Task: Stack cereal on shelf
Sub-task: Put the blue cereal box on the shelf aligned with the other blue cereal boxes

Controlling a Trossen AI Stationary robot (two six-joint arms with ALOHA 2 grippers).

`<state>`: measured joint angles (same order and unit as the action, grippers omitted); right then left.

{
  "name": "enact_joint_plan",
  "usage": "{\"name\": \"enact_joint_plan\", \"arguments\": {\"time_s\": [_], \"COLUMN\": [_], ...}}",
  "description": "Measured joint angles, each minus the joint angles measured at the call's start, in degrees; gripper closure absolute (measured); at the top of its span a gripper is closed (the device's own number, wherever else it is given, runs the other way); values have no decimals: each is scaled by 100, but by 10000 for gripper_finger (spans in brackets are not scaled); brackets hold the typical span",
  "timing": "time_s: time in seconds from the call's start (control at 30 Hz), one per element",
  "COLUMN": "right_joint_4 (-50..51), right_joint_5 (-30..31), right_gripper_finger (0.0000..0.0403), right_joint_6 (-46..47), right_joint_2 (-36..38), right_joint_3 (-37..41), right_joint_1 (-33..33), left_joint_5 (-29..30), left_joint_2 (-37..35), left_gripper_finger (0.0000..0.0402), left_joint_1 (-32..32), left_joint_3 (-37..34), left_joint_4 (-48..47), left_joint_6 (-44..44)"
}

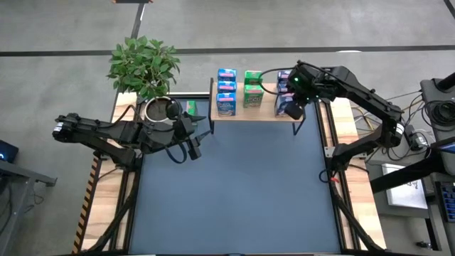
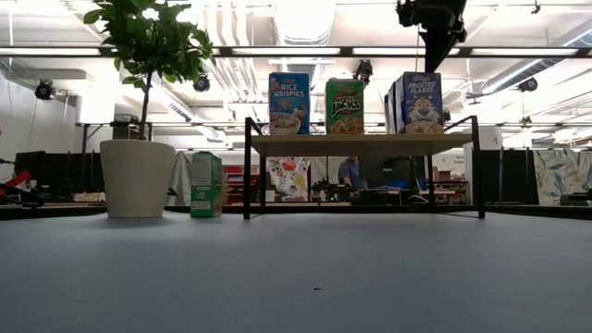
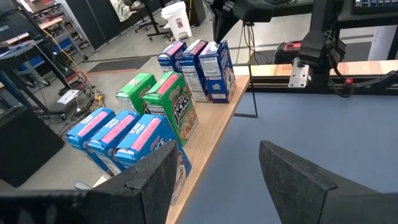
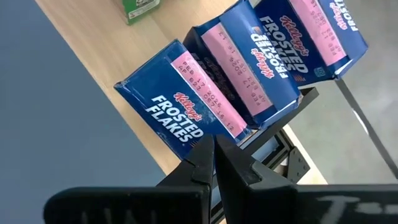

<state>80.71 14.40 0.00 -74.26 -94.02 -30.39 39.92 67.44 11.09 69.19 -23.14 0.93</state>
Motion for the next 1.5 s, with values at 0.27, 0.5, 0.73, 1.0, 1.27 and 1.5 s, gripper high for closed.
{"name": "enact_joint_plan", "arguments": {"time_s": [0.27,0.5,0.73,1.0,1.27,1.5], "right_joint_4": [113,170,156,179,529,562], "right_joint_5": [-113,-123,-133,-109,308,408], "right_gripper_finger": [394,394,394,394,394,394], "right_joint_6": [439,629,662,600,598,700], "right_joint_2": [0,2,2,0,0,0], "right_joint_3": [0,0,-24,-224,-371,-135], "right_joint_1": [0,2,2,2,0,0], "left_joint_5": [1,0,0,0,0,0], "left_joint_2": [0,0,0,0,0,0], "left_gripper_finger": [192,192,192,192,192,192], "left_joint_1": [1,2,0,1,2,2], "left_joint_3": [0,0,0,0,0,0], "left_joint_4": [-19,-24,-31,-30,-76,-144], "left_joint_6": [0,0,0,0,-45,-87]}}
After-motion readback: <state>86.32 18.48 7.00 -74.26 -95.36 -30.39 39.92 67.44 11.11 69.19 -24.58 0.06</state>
